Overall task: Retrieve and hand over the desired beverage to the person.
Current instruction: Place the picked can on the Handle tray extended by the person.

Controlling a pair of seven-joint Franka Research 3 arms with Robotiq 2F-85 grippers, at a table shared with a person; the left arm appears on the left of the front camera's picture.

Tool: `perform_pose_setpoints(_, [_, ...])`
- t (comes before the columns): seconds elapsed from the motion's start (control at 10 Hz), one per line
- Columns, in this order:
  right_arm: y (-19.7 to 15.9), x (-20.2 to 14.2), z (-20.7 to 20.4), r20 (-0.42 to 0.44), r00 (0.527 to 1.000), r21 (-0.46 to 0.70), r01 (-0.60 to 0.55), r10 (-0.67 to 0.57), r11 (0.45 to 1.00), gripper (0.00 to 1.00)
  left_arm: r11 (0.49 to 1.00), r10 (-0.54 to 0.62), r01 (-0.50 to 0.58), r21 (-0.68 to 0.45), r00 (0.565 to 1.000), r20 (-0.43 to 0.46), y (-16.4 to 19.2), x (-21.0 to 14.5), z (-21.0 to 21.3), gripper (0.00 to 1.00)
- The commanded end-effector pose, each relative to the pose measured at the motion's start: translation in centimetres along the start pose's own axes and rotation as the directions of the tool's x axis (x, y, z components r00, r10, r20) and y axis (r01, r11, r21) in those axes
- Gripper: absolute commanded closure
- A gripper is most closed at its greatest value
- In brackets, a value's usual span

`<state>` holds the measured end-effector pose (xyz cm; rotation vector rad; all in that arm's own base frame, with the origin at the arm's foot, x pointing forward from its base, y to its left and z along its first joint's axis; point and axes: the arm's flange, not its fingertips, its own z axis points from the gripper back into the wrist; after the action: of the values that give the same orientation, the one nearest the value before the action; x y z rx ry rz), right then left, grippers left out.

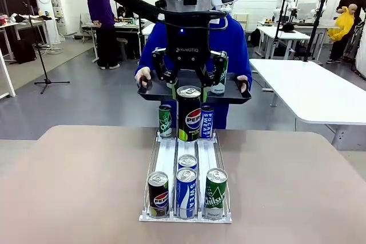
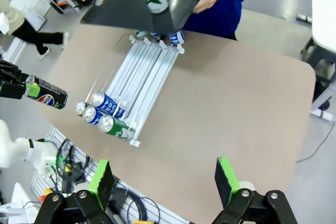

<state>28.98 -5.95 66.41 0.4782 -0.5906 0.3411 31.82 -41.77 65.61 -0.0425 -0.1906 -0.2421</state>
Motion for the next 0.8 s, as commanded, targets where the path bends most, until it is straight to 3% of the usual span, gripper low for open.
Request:
perform_pose_setpoints(0.0, [-0.06, -0.07, -0.05, -0.001, 1.0, 0.002, 0.001, -0.001, 1.0, 0.0, 1.0, 0.003, -0.003, 0.003, 1.0, 0.01, 0.19, -0.09, 0.33, 0.48])
perform_pose_setpoints(0.7, [-0.06, -0.07, -0.05, -0.001, 1.0, 0.002, 0.001, -0.001, 1.0, 0.0, 1.0, 0.003, -0.003, 0.003, 1.0, 0.01, 0.19, -0.09, 0.33, 0.48])
